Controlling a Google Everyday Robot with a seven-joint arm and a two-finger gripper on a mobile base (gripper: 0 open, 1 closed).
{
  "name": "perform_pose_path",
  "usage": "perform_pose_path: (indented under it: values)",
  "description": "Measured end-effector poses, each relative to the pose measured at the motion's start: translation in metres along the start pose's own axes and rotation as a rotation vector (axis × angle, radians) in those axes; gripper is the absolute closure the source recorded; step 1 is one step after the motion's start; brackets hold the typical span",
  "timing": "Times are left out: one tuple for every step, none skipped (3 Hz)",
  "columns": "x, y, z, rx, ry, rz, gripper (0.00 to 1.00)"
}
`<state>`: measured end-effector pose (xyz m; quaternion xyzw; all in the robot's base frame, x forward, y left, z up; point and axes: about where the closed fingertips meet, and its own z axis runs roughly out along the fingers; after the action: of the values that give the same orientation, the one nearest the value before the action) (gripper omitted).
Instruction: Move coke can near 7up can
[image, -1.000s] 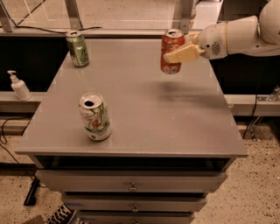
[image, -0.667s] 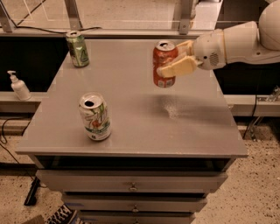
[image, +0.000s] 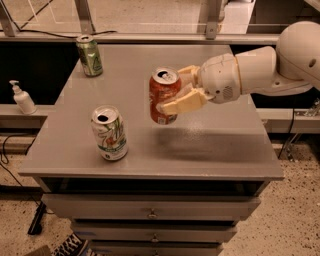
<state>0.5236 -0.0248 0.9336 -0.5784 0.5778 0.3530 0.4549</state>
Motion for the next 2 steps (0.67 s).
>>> perform_pose_path:
  values:
    - [-0.011, 0.021, 0.02, -0.063, -0.069, -0.033, 1.0]
    - [-0.016, 0.04, 0.037, -0.116, -0.101, -0.094, 1.0]
